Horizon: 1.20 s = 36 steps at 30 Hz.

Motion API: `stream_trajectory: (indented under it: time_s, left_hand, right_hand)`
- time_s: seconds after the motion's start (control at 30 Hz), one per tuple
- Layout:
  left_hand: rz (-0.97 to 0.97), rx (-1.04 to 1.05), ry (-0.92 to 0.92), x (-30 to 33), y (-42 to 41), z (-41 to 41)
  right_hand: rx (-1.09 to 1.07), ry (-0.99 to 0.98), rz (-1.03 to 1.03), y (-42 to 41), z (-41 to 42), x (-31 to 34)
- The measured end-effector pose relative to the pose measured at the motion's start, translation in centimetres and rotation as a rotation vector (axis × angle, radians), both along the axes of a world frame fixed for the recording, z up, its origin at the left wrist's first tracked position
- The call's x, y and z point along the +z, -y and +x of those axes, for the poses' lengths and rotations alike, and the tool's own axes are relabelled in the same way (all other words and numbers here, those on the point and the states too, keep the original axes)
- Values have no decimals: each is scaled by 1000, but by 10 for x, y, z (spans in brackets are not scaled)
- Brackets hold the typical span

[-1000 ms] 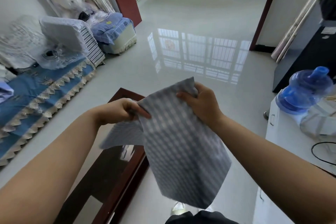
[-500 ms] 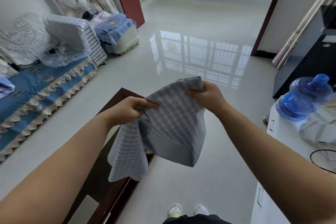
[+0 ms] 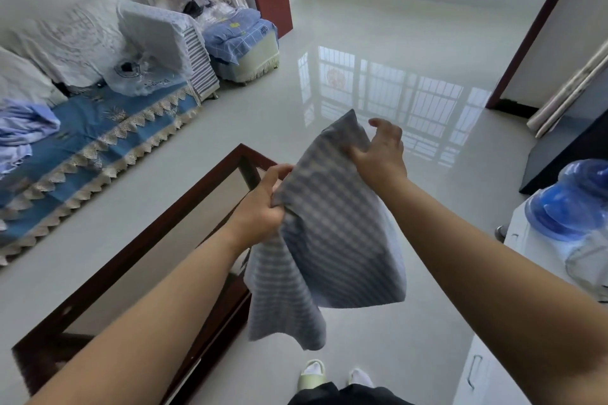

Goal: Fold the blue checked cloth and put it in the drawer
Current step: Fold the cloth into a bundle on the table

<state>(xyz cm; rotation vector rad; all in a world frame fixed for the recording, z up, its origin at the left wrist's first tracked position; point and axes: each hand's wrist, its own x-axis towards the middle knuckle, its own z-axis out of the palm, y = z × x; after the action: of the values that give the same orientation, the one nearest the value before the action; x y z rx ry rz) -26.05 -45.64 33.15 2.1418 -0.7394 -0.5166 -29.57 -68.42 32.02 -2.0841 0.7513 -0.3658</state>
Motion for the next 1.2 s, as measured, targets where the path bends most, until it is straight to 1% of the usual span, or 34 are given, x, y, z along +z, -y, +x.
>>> stream_trajectory:
  time_s: [0.03,0.07,0.1,0.13,0.2,0.23,0.3,0.33,0.37,0.5,0.53,0.6,0.63,0.67,0.73,0.9,0.97,1.0,1.07,1.13,1.2]
  left_hand:
    - [-14,25,-7,-3,2,-2]
    - [-13,46,-12,-6,5,-5]
    - [-4,66,-15,-11,7,-6]
    - [6,90,-28,-15,9,-8]
    - [-13,173,-95,-22,12,-10]
    - [-31,223,-127,-26,13,-10]
    - [-59,318,-184,-30,13,-13]
    - [-73,361,-214,-32,12,-14]
    - [-95,400,-241,-34,13,-13]
    - [-115,447,-351,-37,13,-10]
    - [-123,442,-386,-36,11,-9]
    - [-200,453,-504,-33,5,-7]
    - [-239,468,-559,-33,2,-6]
    - [-254,494,-578,-34,0,-6]
    - [-286,589,-561,-40,-3,-9]
    - [-414,840,-638,-54,-11,-5]
    - [-416,923,-571,-51,-25,3]
    - [-393,954,-519,-49,-36,8]
    - [-297,978,-401,-45,-63,18]
    - [-156,944,-312,-40,-89,29]
    - [-14,871,-239,-32,-108,36]
  right_hand:
    - [11,-47,-74,-10,-3,3]
    - [66,-114,-127,-23,-6,7]
    - [165,-216,-123,-37,-10,7]
    - [288,-337,-57,-52,-14,6]
    - [510,-562,202,-75,-25,-3]
    - [584,-592,329,-81,-30,-10]
    - [653,-513,560,-85,-42,-24]
    - [665,-465,621,-87,-46,-30]
    - [663,-412,612,-92,-49,-36]
    - [476,-173,277,-115,-47,-57]
    - [455,-134,215,-116,-46,-57]
    - [454,-84,150,-117,-42,-59]
    - [462,-68,133,-117,-42,-59]
    - [473,-60,125,-117,-41,-60]
    - [482,-48,134,-118,-38,-63]
    - [442,-14,274,-105,-24,-63]
    - [338,8,317,-88,-14,-61]
    - [268,8,307,-77,-8,-59]
    - [173,1,203,-50,4,-51]
    - [175,-5,76,-27,12,-38]
    - [259,-14,-9,-13,19,-23]
